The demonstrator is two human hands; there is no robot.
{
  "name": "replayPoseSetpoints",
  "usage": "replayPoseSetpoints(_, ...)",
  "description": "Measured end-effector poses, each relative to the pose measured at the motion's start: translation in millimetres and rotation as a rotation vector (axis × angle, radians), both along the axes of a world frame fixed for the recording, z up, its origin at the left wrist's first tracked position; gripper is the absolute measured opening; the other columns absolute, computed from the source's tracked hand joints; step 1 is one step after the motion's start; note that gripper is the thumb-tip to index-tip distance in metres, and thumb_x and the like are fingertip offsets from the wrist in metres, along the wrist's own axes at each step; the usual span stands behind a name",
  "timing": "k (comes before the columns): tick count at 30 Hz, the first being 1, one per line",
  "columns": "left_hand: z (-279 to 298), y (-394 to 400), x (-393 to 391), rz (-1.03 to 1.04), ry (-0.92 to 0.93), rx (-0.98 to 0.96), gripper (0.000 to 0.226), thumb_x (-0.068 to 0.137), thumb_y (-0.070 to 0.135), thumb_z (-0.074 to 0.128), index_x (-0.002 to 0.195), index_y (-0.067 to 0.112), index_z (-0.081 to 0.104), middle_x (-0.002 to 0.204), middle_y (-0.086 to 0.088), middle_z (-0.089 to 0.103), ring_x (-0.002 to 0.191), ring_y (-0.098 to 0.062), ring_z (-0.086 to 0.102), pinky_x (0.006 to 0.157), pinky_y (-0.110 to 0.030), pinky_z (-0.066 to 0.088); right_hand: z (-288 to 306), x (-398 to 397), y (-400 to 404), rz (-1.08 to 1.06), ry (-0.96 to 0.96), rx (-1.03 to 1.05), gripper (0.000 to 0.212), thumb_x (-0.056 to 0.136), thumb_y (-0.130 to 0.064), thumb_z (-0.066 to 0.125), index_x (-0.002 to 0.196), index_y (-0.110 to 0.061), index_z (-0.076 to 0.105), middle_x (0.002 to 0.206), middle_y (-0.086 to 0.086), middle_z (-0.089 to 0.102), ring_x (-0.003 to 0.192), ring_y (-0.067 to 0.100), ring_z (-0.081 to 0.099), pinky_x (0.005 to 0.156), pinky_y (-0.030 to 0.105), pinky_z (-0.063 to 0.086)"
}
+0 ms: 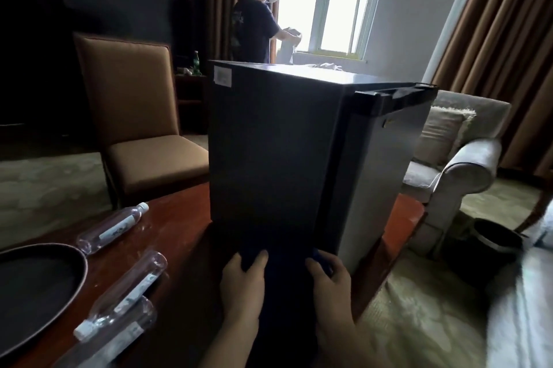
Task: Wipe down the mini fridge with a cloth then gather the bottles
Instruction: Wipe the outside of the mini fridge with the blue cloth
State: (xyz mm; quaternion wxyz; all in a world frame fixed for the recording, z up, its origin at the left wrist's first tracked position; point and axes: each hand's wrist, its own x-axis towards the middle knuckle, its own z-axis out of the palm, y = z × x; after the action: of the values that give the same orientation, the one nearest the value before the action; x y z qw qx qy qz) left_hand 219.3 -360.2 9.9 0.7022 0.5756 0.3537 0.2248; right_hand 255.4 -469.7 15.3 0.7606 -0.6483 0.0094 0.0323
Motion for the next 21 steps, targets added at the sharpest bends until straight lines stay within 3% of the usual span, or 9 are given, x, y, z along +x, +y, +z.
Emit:
replayPoseSetpoints(2,20.3,-3.0,1.9,0.017,-0.017,-0.028,0.025,0.083,0.029,0.070,0.106,0.019,0.069,0.105,0.000,0.072,0.096,-0.019,0.068,0.093,-0.045,0.053,23.9,1.8,2.3,-0.026,-0.024,0.034,0.013,0.092,-0.005,0.060,0.097,-0.017,0.062,0.095,-0.006,0.062,0.080,-0.007,0.059,0.061,0.005,0.045)
replayPoseSetpoints(4,41.8,-6.7,3.2,0.012,-0.012,-0.035,0.016,0.083,0.024,0.070,0.099,0.023,0.070,0.097,0.002,0.073,0.089,-0.018,0.069,0.089,-0.044,0.055,44.7,-1.4,4.1,-0.084,-0.047,0.000,0.014,0.090,-0.003,0.060,0.097,-0.015,0.062,0.093,-0.005,0.063,0.075,-0.011,0.059,0.060,0.005,0.044)
replayPoseSetpoints(5,53.0,-9.3,4.7,0.006,0.007,-0.039,0.018,0.083,0.023,0.070,0.101,0.024,0.069,0.100,0.002,0.072,0.090,-0.018,0.068,0.090,-0.044,0.054,57.0,-3.7,4.1,-0.117,-0.042,-0.008,0.015,0.090,-0.004,0.061,0.097,-0.016,0.063,0.093,-0.003,0.064,0.079,-0.006,0.061,0.065,0.010,0.046)
replayPoseSetpoints(8,91.9,-19.5,13.5,0.001,0.037,-0.082,0.041,0.083,0.028,0.071,0.123,0.023,0.062,0.122,0.000,0.065,0.107,-0.020,0.063,0.099,-0.044,0.049,96.9,-2.0,-5.8,-0.178,-0.040,-0.039,0.015,0.088,-0.003,0.062,0.094,-0.016,0.063,0.093,0.003,0.068,0.086,0.013,0.066,0.074,0.024,0.052)
replayPoseSetpoints(11,125.6,-26.3,27.1,-0.006,0.087,-0.127,0.070,0.083,0.033,0.071,0.145,0.019,0.041,0.145,-0.002,0.046,0.130,-0.023,0.048,0.109,-0.041,0.039,136.9,7.9,-20.4,-0.162,-0.060,-0.069,0.011,0.089,-0.001,0.060,0.093,-0.011,0.062,0.086,0.004,0.068,0.074,0.003,0.066,0.067,0.018,0.054)
replayPoseSetpoints(14,156.6,-34.6,34.9,-0.051,0.057,-0.156,0.072,0.084,0.033,0.071,0.146,0.018,0.038,0.146,0.001,0.043,0.131,-0.021,0.046,0.109,-0.040,0.039,170.1,17.4,-30.4,-0.164,-0.092,-0.123,0.011,0.090,-0.001,0.058,0.091,-0.011,0.061,0.084,-0.001,0.067,0.072,-0.003,0.063,0.063,0.010,0.048)
replayPoseSetpoints(16,175.0,-36.9,40.3,-0.054,0.039,-0.139,0.058,0.085,0.027,0.070,0.138,0.017,0.047,0.134,0.005,0.052,0.121,-0.014,0.051,0.105,-0.034,0.041,191.3,25.8,-33.9,-0.156,-0.087,-0.155,0.010,0.090,0.000,0.058,0.093,-0.009,0.061,0.084,-0.004,0.065,0.074,-0.003,0.062,0.062,0.006,0.045)
replayPoseSetpoints(18,190.0,-36.7,40.1,-0.062,0.025,-0.133,0.030,0.087,0.020,0.069,0.115,0.020,0.059,0.112,0.010,0.063,0.100,-0.005,0.059,0.089,-0.025,0.045,205.4,24.3,-33.1,-0.137,-0.088,-0.175,0.012,0.090,0.002,0.056,0.090,-0.010,0.060,0.081,-0.005,0.063,0.070,-0.009,0.060,0.059,0.004,0.043)
replayPoseSetpoints(21,205.7,-29.7,45.6,-0.030,0.076,-0.078,0.012,0.083,0.018,0.072,0.094,0.024,0.069,0.097,0.004,0.071,0.089,-0.010,0.066,0.085,-0.031,0.051,221.1,27.6,-32.8,-0.121,-0.074,-0.227,0.016,0.090,-0.001,0.058,0.087,-0.017,0.059,0.083,-0.008,0.063,0.073,-0.011,0.060,0.062,0.004,0.043)
